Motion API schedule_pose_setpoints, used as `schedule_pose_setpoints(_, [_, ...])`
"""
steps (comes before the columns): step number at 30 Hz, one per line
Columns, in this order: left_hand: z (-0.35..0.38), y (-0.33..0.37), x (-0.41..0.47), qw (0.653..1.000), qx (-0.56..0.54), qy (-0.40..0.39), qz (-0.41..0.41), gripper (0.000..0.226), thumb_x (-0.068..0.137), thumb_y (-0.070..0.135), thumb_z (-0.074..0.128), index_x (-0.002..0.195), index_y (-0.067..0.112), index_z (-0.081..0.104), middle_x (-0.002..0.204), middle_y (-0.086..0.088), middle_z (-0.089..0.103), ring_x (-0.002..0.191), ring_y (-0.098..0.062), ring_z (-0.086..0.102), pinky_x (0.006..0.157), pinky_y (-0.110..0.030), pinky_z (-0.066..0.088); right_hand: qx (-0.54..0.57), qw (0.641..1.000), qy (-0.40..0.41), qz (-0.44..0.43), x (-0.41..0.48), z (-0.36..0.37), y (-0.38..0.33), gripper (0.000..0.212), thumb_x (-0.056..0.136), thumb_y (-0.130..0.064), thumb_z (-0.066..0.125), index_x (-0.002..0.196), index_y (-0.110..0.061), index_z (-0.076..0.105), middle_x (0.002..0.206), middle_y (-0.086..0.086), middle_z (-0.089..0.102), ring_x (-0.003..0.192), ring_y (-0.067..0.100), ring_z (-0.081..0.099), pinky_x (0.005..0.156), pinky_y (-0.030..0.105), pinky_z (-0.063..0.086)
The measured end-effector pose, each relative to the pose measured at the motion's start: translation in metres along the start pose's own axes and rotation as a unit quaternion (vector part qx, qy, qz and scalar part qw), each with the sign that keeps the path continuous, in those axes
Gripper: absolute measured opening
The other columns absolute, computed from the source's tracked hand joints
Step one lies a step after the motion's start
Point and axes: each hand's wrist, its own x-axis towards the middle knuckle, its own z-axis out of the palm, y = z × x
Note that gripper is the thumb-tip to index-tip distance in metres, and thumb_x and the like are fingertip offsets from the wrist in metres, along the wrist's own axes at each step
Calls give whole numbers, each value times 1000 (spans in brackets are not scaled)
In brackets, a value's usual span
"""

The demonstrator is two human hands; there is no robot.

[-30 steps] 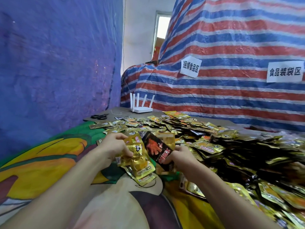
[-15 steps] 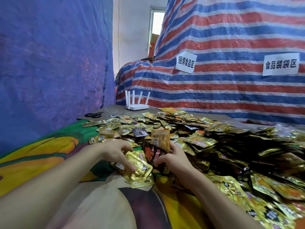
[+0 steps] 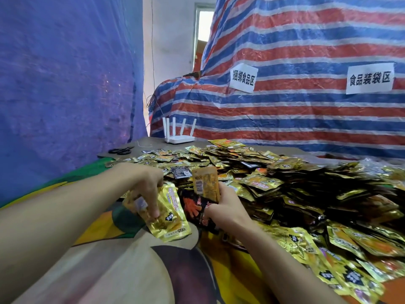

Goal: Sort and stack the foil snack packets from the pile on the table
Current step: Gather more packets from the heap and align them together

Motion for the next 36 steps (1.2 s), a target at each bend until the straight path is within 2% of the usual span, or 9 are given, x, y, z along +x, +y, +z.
schedule_pose_setpoints(4, [-12,1,-11,996,-30,86,11,86,59,24,96,134,15,56,103,3,58,90,-22,63,59,-29,55,36,996,75,-13,-2,0,0,48,82,3,58,117,-30,53,110,-3,63,103,19,61,89,44,58])
schedule_pose_setpoints(9, [-18,1,-12,986,40,161,19,47,59,16,96,82,23,55,81,7,52,75,-14,56,51,-22,41,92,985,146,-17,0,-4,0,56,76,8,75,90,-40,50,98,-14,63,89,6,60,63,17,48])
schedule_pose_setpoints(12, [-20,1,-13,974,98,206,2,55,58,16,95,67,28,42,76,6,47,68,-12,51,49,-25,38,125,983,136,8,0,-4,-1,54,73,7,81,88,-38,53,95,-12,65,87,6,60,62,20,47])
schedule_pose_setpoints(16, [-25,-2,-20,958,140,247,-30,51,61,11,92,66,23,42,80,1,47,69,-16,47,56,-30,37,173,976,118,62,0,-3,-1,43,79,6,75,95,-30,57,92,-8,65,83,5,58,56,19,41])
schedule_pose_setpoints(21, [-40,-2,-34,923,219,315,-22,24,77,1,70,87,19,58,105,-5,53,85,-21,45,72,-32,34,205,965,116,116,3,0,-1,35,78,9,67,92,-22,59,99,11,67,93,27,62,68,35,51])
schedule_pose_setpoints(24, [-48,-3,-40,890,200,409,-31,18,87,10,63,101,19,69,97,-3,45,92,-24,51,73,-34,35,248,952,118,139,5,1,-2,35,80,11,60,95,-20,60,102,12,67,96,29,62,78,42,55])
schedule_pose_setpoints(29, [-45,-2,-51,778,-183,599,-37,23,70,21,89,88,20,73,91,-4,58,83,-28,56,68,-37,41,353,917,124,141,8,0,-4,34,85,13,58,106,-12,62,107,18,69,103,37,66,95,57,53])
schedule_pose_setpoints(33, [-18,22,-50,609,-697,378,41,40,58,20,92,89,14,68,76,-8,74,51,-18,67,39,-24,47,458,866,134,151,8,0,-5,29,91,9,61,118,-1,56,109,23,68,93,35,70,79,49,60])
schedule_pose_setpoints(36, [21,50,-36,497,-860,114,28,33,55,26,84,76,9,66,56,-5,68,38,-16,61,37,-24,48,501,838,147,158,8,0,-6,33,91,4,67,121,12,54,114,28,67,93,34,69,69,43,58])
